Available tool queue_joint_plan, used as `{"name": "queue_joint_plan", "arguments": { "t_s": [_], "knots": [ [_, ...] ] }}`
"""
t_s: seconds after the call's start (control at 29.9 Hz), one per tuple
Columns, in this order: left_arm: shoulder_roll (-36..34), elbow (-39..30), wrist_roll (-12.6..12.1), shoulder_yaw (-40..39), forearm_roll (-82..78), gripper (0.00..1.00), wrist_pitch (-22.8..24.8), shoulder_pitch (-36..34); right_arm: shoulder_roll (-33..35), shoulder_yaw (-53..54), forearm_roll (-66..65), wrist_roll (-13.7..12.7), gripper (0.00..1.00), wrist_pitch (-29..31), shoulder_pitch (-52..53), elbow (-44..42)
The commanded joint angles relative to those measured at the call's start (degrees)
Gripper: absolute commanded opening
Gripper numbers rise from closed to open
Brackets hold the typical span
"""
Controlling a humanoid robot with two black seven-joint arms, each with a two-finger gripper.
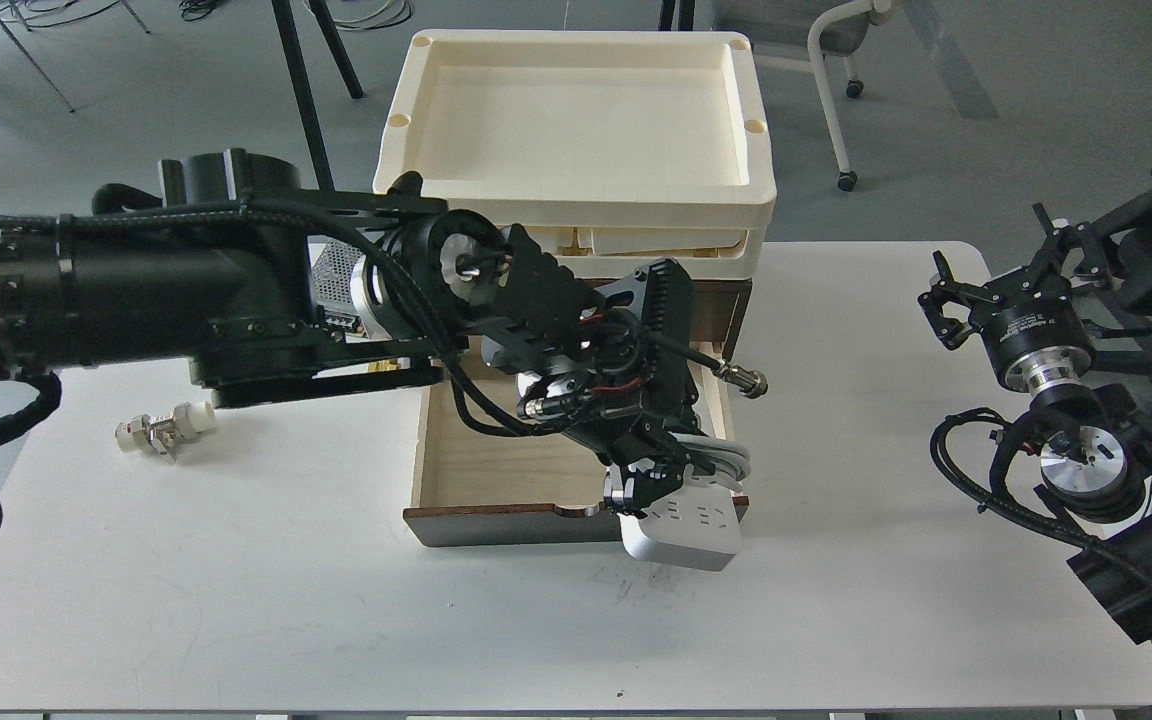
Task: Put charging cable into cabinet
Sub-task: 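Carry the charger over the open drawer and lower it inside, then open the left gripper to release the charger in the drawer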
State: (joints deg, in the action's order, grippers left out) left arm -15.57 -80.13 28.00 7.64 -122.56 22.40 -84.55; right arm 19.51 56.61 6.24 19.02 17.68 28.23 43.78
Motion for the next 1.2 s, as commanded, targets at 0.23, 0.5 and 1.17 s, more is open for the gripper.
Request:
{"name": "queue_joint_plan", "arguments": {
  "t_s": [0.23,0.5,1.17],
  "knots": [
    [-4.3,4.3,0.0,-0.6,-2.2,0.0,-2.5,6.6,0.0,-0.1,0.0,0.0,1.0,0.2,0.0,-0.1],
    [-6.7,7.2,0.0,-1.8,-1.8,0.01,-2.9,10.5,0.1,-0.1,0.0,0.0,1.0,0.2,-0.1,-0.2],
    [-5.0,21.8,0.0,-2.1,-1.5,0.26,-7.5,15.1,0.0,-0.2,0.0,0.0,1.0,0.2,0.0,0.0]
  ]
}}
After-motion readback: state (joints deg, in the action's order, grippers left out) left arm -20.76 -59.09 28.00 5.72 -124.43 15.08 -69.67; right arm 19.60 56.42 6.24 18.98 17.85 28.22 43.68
